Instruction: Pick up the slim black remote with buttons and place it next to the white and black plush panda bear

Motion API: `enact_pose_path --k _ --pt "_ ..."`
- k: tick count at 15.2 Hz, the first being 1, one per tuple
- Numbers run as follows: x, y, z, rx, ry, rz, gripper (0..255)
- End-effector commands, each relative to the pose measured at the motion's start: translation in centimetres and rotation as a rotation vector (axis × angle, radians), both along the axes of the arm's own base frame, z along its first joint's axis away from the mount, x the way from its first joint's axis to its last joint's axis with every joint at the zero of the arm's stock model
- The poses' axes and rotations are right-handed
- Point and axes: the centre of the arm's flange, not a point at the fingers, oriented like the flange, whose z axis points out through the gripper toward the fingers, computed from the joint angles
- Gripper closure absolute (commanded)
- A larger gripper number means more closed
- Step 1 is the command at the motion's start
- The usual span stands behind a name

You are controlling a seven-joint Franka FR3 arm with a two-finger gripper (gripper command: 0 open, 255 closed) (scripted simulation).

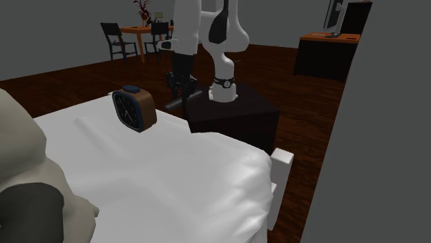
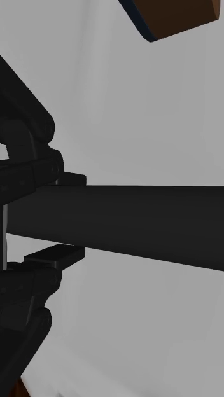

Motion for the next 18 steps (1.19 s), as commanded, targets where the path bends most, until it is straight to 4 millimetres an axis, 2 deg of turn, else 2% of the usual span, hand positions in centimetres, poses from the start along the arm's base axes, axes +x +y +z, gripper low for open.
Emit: enact_pose_path --k 1,18 --pt "0.1 0.0 1.0 0.0 0.0 0.0 255" --pt "0.1 0.0 10.0 0.0 0.0 0.0 255"
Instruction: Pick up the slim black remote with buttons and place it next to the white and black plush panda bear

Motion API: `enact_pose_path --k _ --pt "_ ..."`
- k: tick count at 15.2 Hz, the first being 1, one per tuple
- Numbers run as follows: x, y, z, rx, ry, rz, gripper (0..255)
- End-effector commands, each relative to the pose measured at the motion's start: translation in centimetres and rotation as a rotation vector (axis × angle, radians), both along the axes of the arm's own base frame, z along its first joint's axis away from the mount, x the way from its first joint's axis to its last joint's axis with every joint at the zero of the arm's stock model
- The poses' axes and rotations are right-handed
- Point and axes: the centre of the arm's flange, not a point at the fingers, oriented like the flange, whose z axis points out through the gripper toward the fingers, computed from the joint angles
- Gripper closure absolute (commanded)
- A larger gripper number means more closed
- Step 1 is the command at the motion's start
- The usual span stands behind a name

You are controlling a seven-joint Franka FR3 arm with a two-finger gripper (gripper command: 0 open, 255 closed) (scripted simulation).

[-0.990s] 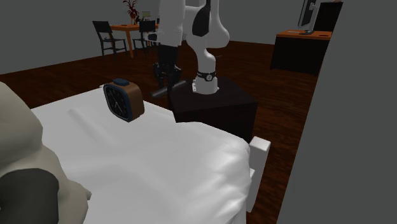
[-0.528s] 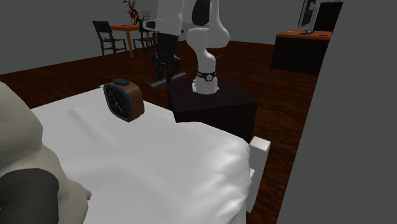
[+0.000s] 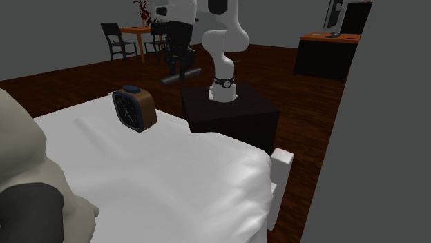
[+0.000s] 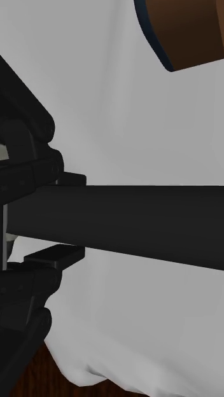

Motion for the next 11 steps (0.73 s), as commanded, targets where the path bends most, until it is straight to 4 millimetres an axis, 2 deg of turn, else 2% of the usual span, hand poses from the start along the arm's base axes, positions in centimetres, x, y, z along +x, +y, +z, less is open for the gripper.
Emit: enact_pose_path --k 1,11 --pt "-0.1 0.2 1.1 0.0 0.0 0.0 255" --pt "-0.1 0.2 6.4 0.0 0.0 0.0 255"
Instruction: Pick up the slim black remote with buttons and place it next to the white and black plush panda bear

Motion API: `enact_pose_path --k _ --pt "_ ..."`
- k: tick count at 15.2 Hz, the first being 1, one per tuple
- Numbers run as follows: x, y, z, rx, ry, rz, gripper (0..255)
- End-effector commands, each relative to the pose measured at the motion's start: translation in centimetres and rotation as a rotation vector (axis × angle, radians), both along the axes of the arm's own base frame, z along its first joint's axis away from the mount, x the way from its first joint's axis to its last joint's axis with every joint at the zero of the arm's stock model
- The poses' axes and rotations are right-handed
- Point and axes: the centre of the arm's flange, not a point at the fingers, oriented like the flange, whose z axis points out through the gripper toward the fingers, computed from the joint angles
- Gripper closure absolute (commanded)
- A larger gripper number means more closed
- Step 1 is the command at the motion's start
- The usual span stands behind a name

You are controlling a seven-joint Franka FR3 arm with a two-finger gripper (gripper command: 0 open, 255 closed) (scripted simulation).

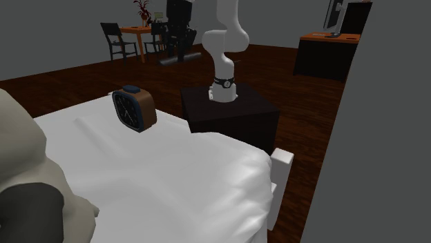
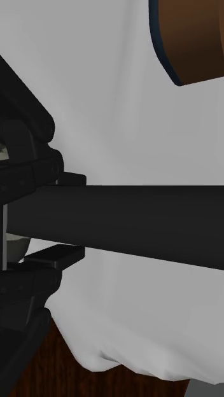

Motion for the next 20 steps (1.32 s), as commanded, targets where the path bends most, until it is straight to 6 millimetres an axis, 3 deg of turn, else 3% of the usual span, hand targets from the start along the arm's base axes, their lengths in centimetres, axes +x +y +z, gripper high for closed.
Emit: enact_pose_path --k 1,20 --pt "0.0 0.0 1.0 0.0 0.0 0.0 255" --pt "0.0 0.0 11.0 0.0 0.0 0.0 255"
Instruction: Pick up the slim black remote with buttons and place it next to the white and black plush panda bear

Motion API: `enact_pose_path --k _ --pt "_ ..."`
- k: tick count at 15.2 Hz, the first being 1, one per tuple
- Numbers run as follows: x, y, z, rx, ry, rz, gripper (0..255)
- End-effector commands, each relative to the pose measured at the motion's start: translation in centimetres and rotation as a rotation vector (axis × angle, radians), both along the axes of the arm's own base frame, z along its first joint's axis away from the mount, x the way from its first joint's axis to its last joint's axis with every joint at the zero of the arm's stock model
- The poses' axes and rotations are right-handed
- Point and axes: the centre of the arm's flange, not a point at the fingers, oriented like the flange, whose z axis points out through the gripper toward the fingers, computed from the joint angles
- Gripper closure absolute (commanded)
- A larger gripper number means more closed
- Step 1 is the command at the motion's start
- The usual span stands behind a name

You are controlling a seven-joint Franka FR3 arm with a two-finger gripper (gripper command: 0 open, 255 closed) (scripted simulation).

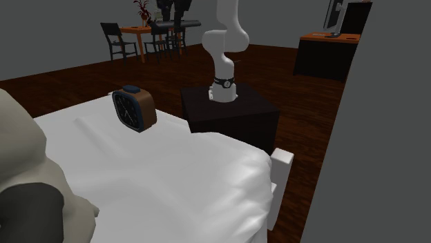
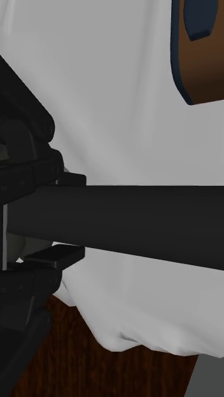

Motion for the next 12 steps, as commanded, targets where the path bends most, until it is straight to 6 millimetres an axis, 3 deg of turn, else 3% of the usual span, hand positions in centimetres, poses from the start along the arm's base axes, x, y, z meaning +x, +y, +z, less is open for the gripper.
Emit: enact_pose_path --k 1,3,12 --pt "0.0 0.0 1.0 0.0 0.0 0.0 255" --pt "0.0 0.0 2.0 0.0 0.0 0.0 255" --pt "11.3 -3.4 2.0 0.0 0.0 0.0 255"
